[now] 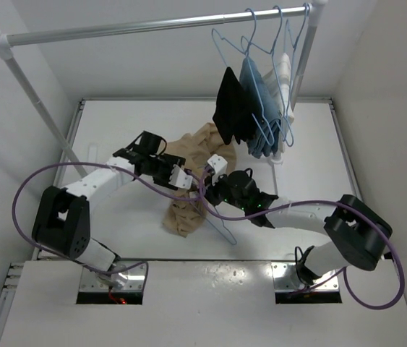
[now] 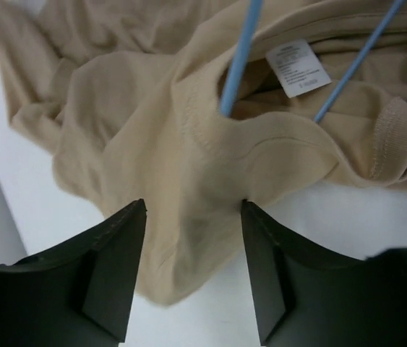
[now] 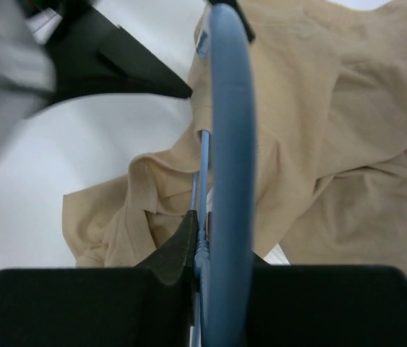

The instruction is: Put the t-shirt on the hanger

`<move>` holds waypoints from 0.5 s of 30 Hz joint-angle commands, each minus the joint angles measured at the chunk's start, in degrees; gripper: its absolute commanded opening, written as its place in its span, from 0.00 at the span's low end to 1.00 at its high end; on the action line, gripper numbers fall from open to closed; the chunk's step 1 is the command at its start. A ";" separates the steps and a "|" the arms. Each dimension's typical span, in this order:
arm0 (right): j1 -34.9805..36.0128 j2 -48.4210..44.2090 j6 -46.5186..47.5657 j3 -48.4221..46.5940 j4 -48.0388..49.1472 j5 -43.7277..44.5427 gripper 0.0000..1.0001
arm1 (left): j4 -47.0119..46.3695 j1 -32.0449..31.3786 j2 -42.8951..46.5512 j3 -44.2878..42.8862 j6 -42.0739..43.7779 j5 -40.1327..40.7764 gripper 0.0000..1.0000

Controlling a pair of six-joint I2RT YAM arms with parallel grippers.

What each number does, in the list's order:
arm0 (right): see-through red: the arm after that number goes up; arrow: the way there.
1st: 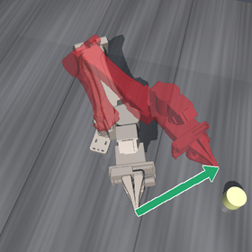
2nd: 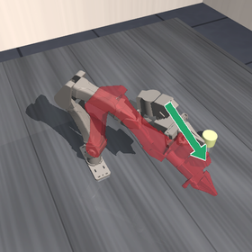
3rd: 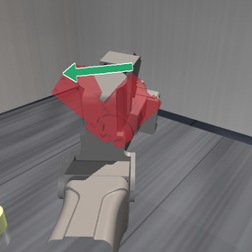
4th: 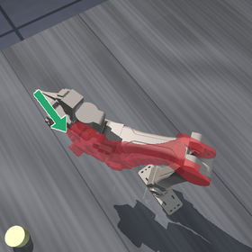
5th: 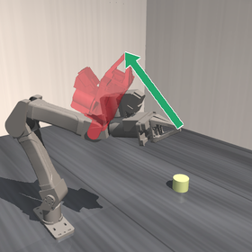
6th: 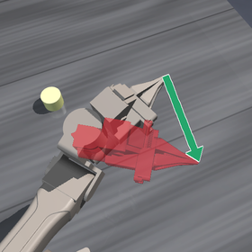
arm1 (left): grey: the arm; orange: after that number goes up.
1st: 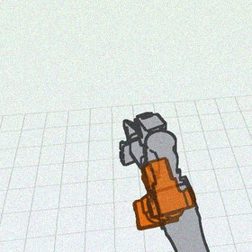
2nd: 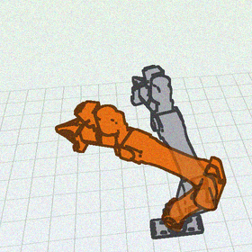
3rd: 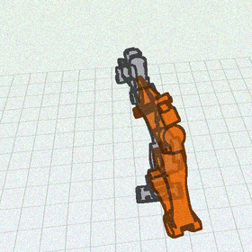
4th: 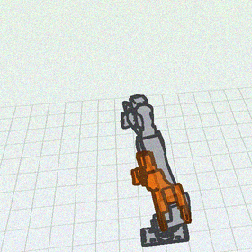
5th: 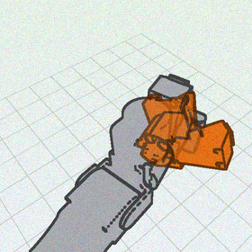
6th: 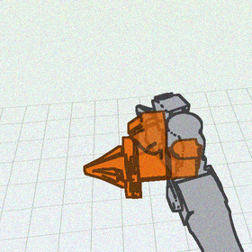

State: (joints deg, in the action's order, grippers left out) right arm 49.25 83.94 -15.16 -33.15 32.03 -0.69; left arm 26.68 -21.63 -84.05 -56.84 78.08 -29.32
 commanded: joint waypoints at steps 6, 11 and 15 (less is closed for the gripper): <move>0.40 -3.87 3.20 -1.92 4.44 -1.59 0.00 | 11.29 -0.08 -5.50 -3.45 10.33 -6.98 0.52; -0.12 -3.87 3.20 -2.45 4.44 -2.12 0.00 | 11.82 -0.70 -6.12 -5.56 7.88 -9.25 0.20; -0.12 -2.64 3.73 -3.59 5.06 -2.12 0.00 | 21.45 -1.31 -4.81 -9.16 8.66 -13.38 0.11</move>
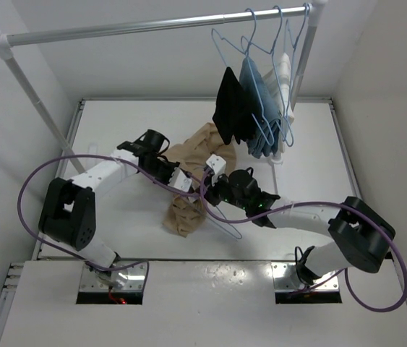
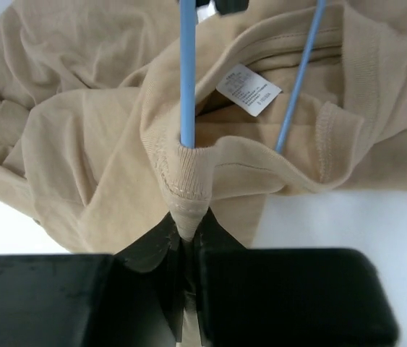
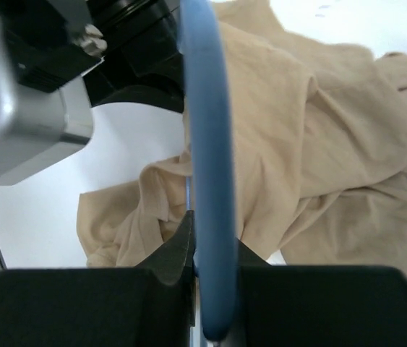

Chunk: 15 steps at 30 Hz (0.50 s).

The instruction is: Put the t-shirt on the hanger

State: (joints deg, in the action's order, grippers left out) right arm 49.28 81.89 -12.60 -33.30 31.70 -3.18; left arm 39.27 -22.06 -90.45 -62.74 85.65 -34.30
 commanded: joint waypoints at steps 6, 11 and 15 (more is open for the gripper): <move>-0.15 2.39 1.17 -6.07 7.67 0.37 0.00 | 16.54 -2.02 3.36 -4.24 3.21 -10.87 0.14; -0.15 3.54 1.17 -7.13 7.67 -0.77 0.00 | 16.55 -2.02 3.36 -0.63 4.27 -8.24 0.01; -0.15 3.02 1.17 -7.66 6.01 -0.77 0.00 | 15.32 -2.02 4.59 0.07 1.55 -8.93 0.00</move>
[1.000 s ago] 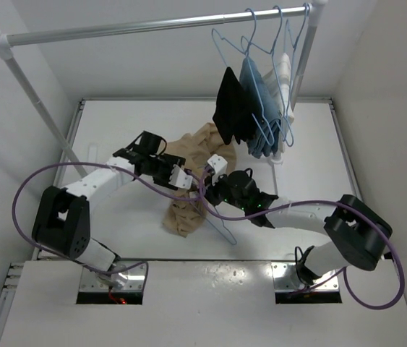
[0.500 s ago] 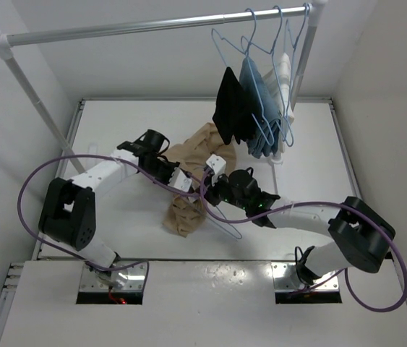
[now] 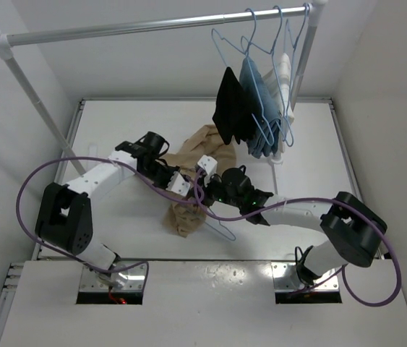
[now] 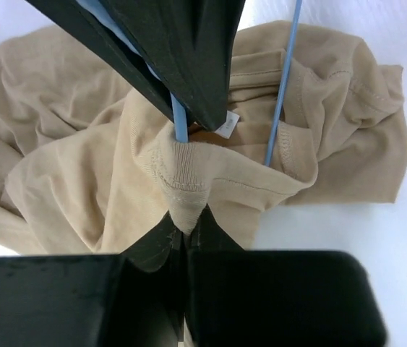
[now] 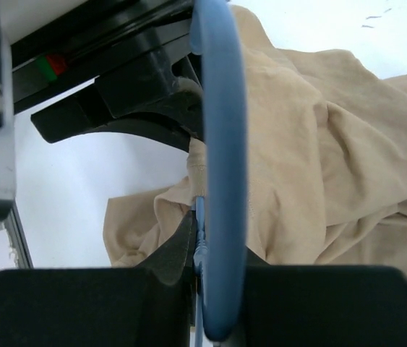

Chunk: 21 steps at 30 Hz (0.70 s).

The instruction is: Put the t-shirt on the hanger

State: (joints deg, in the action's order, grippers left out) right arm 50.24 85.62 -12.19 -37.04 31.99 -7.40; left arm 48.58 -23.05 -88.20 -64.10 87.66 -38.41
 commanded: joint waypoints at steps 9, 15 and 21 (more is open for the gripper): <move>-1.11 -8.45 -3.19 -13.05 -19.82 21.25 0.81 | -11.04 2.04 8.48 2.11 -36.66 5.45 0.00; -0.58 -12.59 -11.01 -16.31 -30.66 27.88 1.00 | -17.80 2.66 18.85 10.65 -51.95 11.69 0.00; 0.47 -10.05 -18.93 -21.05 -40.33 20.68 0.78 | -20.45 3.18 22.73 15.05 -66.37 18.09 0.00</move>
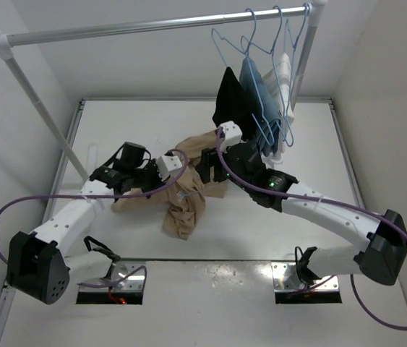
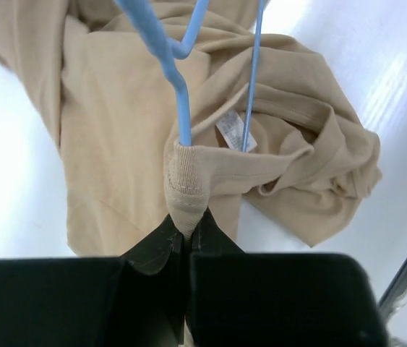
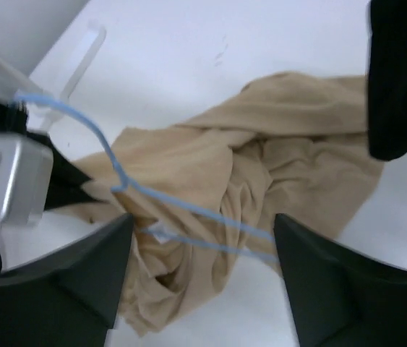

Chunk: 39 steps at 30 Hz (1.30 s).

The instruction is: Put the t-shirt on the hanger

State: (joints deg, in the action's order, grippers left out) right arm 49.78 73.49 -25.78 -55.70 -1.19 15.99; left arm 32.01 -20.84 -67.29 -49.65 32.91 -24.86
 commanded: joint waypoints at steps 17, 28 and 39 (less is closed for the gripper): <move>0.93 28.37 -14.03 -15.92 -19.82 -14.41 0.51 | -10.38 2.64 8.83 7.64 -18.14 9.22 0.00; 1.46 32.77 -20.10 -15.75 -17.01 -15.90 0.47 | -12.84 4.23 11.48 10.62 -19.90 9.21 0.00; 1.47 38.04 -19.57 -16.46 -17.98 -22.93 0.03 | -15.84 4.76 12.00 10.62 -20.43 8.69 0.00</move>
State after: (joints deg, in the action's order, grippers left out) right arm 51.53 111.22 -44.58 -71.37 -19.77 -3.79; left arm 19.42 -17.08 -56.60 -39.09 13.85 -16.03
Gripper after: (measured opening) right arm 0.140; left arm 0.068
